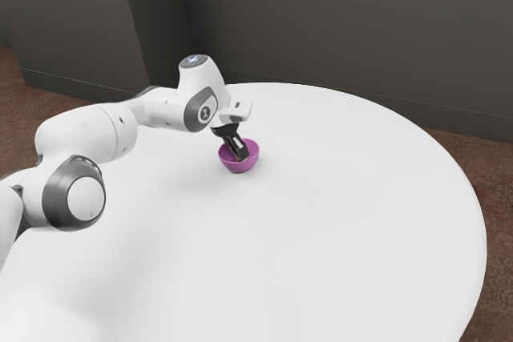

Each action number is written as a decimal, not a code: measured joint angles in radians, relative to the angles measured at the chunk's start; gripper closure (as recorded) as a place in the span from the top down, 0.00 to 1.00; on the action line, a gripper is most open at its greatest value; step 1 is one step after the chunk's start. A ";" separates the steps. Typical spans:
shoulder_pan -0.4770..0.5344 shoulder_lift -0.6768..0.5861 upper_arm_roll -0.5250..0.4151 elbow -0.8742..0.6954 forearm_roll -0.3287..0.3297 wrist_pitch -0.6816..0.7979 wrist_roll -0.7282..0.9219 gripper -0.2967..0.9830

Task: Take strawberry from the bowl

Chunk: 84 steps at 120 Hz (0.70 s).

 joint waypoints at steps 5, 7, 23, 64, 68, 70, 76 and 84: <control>0.001 0.001 0.000 0.000 0.000 0.002 0.001 0.42; 0.001 0.002 0.000 0.000 0.000 0.002 0.002 0.41; 0.001 0.002 -0.001 0.000 -0.001 0.005 0.005 0.36; 0.001 0.011 0.000 0.000 0.014 0.021 -0.007 0.27; 0.001 0.013 0.000 0.000 0.016 0.023 -0.010 0.27; 0.001 0.013 0.000 0.000 0.017 0.025 -0.011 0.28; 0.001 0.014 -0.001 0.000 0.019 0.027 -0.015 0.27; 0.001 0.014 -0.001 0.000 0.023 0.030 -0.021 0.26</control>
